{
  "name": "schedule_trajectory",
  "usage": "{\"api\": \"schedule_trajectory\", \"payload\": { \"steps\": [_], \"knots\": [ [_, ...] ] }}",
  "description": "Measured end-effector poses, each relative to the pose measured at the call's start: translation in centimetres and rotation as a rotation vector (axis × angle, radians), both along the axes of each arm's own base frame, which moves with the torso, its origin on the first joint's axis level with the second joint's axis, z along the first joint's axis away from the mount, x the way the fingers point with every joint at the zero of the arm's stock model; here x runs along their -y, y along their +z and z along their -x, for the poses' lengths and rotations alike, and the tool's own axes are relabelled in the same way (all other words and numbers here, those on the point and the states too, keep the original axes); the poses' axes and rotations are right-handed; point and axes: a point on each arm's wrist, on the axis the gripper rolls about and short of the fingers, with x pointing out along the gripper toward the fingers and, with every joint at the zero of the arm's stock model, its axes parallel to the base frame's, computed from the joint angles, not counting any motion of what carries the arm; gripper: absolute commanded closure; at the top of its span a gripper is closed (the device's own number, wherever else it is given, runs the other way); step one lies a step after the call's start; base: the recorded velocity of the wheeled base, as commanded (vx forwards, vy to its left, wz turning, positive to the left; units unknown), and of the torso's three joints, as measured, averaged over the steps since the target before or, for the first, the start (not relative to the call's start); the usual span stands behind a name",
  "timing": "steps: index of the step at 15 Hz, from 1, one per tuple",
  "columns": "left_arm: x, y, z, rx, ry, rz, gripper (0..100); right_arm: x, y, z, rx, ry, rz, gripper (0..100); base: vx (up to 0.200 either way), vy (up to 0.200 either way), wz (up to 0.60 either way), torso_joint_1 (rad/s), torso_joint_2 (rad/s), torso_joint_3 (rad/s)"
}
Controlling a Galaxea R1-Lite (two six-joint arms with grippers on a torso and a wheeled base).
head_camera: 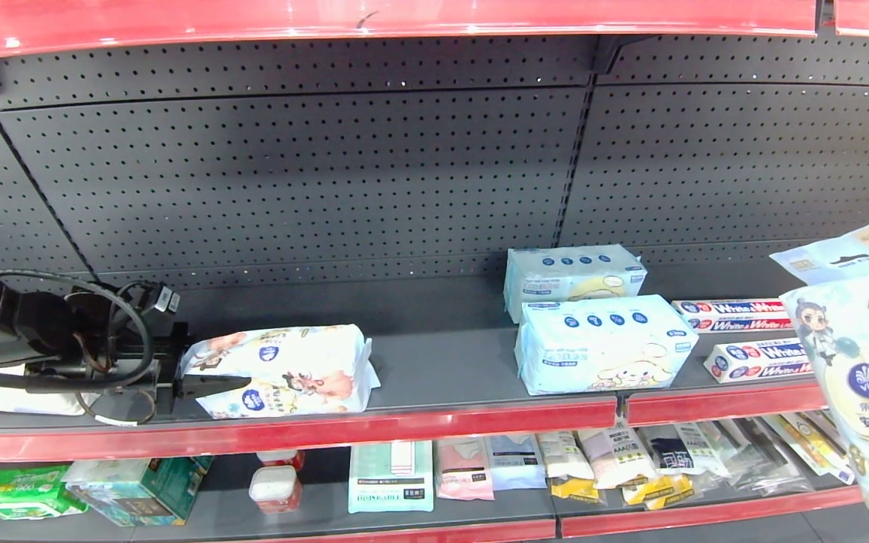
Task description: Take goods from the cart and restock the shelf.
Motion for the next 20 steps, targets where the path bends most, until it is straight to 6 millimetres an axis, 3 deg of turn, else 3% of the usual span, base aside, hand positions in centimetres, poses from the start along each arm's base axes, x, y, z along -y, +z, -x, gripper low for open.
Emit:
{"api": "schedule_trajectory", "payload": {
  "steps": [14,15,20],
  "knots": [
    [0.09,0.19,0.15,-0.01,0.009,-0.008,100,0.02,-0.01,0.0,-0.001,-0.005,0.018,100,0.0,0.0,0.0,0.0,0.0,0.0],
    [0.12,0.09,0.27,-0.015,0.009,-0.007,0,0.02,-0.03,-0.01,-0.002,-0.005,0.018,100,0.0,0.0,0.0,0.0,0.0,0.0],
    [0.21,-0.25,0.65,-0.038,0.011,-0.006,0,0.02,-0.15,-0.04,-0.008,-0.006,0.018,100,0.0,0.0,0.0,0.0,0.0,0.0]
  ]
}}
